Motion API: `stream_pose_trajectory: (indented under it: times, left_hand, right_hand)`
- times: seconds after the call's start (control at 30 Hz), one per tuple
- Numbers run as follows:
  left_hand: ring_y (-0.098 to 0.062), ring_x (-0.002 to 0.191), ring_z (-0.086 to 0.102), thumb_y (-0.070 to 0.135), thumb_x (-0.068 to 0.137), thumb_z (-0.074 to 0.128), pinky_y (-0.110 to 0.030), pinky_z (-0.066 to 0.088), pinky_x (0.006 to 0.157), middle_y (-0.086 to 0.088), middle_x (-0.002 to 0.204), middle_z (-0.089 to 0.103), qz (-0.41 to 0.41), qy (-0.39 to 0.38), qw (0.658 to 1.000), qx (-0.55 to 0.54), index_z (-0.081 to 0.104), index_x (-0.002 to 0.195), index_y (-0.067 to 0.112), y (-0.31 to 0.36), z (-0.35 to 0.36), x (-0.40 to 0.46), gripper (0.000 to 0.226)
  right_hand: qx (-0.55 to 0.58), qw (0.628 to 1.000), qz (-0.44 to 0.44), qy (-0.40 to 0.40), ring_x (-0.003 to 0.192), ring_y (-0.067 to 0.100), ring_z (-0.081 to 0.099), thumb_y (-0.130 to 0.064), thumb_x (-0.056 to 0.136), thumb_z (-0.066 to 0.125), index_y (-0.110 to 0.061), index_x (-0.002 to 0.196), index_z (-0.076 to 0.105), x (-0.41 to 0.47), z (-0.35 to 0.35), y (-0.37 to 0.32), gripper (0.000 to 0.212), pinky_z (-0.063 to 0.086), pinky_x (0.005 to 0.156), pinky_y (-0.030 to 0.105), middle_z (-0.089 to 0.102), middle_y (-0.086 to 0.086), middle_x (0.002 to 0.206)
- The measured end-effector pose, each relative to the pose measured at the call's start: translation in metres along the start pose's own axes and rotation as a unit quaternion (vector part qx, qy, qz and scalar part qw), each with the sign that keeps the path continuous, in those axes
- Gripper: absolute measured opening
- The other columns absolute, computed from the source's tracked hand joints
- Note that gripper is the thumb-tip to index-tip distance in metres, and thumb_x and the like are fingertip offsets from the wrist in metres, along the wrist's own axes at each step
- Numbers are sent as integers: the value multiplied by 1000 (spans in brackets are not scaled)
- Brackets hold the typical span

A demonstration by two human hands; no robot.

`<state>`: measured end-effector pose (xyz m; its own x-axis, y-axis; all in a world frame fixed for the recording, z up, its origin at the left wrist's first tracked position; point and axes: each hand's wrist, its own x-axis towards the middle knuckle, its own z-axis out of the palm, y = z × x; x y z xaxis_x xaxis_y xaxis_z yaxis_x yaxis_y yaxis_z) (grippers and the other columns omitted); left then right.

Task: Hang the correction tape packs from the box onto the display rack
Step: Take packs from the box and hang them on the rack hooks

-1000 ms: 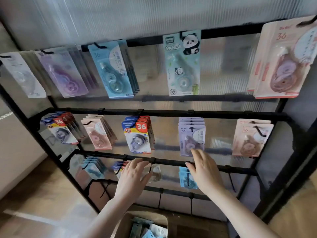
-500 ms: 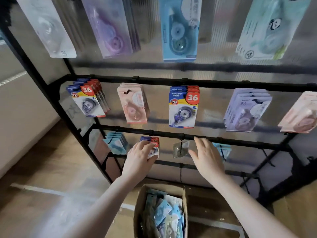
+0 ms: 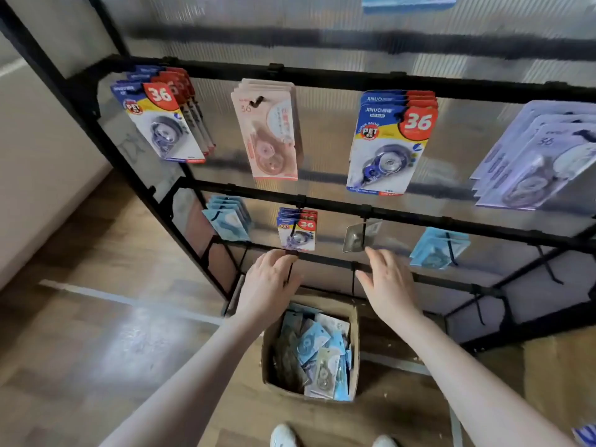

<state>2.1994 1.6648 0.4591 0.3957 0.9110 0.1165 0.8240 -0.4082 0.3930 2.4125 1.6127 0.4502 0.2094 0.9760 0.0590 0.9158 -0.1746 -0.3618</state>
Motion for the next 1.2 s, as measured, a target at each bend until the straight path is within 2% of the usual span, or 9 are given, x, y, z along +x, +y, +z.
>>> stream_pose_trajectory:
  times: [0.2, 0.3, 0.53, 0.63, 0.77, 0.9, 0.97, 1.07, 1.2]
  left_hand:
    - [-28, 113, 51, 32, 88, 58, -39, 43, 96, -7, 123, 55, -48, -57, 997, 0, 60, 120, 12, -21, 68, -11, 38]
    - [-26, 117, 48, 32, 89, 59, -36, 38, 99, -6, 126, 53, -76, -73, 994, -3, 58, 123, 14, -33, 110, -20, 38]
    - [-27, 113, 51, 29, 87, 61, -36, 40, 92, -7, 125, 54, -110, -92, 989, 21, 59, 121, 11, -85, 229, -43, 38]
    - [-29, 115, 50, 29, 88, 60, -38, 40, 94, -9, 125, 54, -109, -112, 987, 30, 58, 121, 10, -114, 292, -49, 38]
    - [-29, 121, 46, 33, 90, 56, -36, 38, 99, -8, 130, 51, -81, -133, 986, 64, 54, 125, 10, -157, 378, -44, 42]
    - [-22, 131, 35, 34, 91, 54, -33, 30, 106, -4, 143, 40, -42, -169, 979, 103, 45, 135, 14, -194, 460, -27, 48]
    - [-21, 133, 34, 35, 92, 53, -32, 31, 106, -4, 144, 39, -22, -180, 977, 113, 43, 137, 15, -208, 498, -16, 50]
    - [-20, 136, 30, 37, 91, 54, -31, 28, 109, -3, 147, 35, 26, -213, 969, 124, 39, 139, 17, -218, 547, 1, 54]
    - [-17, 141, 18, 39, 92, 53, -32, 21, 112, 2, 153, 24, 92, -279, 946, 134, 30, 144, 25, -223, 586, 18, 58]
  right_hand:
    - [4, 997, 5, -81, 123, 21, 44, -34, 97, 44, -14, 142, 34, -5, 63, 33, 50, 40, 96, 30, 42, 6, 139]
    - [0, 993, 8, -118, 124, 23, 44, -33, 97, 44, -14, 142, 35, 0, 104, 54, 49, 38, 99, 32, 42, 6, 140]
    - [2, 988, 6, -157, 131, 22, 38, -36, 97, 42, -16, 143, 34, -1, 229, 107, 51, 35, 105, 33, 39, 5, 144]
    - [-11, 986, -9, -164, 134, 20, 34, -37, 97, 41, -17, 144, 32, -1, 288, 134, 52, 32, 108, 32, 36, 4, 147]
    - [-19, 988, -38, -146, 133, 19, 36, -35, 97, 41, -17, 143, 33, 0, 361, 171, 51, 31, 107, 30, 38, 3, 144]
    - [-28, 989, -62, -128, 132, 21, 35, -34, 97, 42, -15, 142, 36, 4, 421, 206, 49, 29, 108, 32, 39, 4, 143]
    - [-32, 992, -76, -98, 126, 26, 43, -30, 95, 49, -11, 137, 44, 8, 444, 220, 47, 35, 104, 36, 46, 9, 137]
    - [-55, 991, -114, -39, 109, 32, 57, -25, 88, 61, -6, 125, 56, 13, 472, 238, 42, 48, 90, 41, 58, 13, 120]
    - [-54, 989, -139, -18, 107, 30, 58, -25, 88, 61, -7, 124, 56, 22, 490, 247, 41, 49, 87, 40, 59, 11, 118]
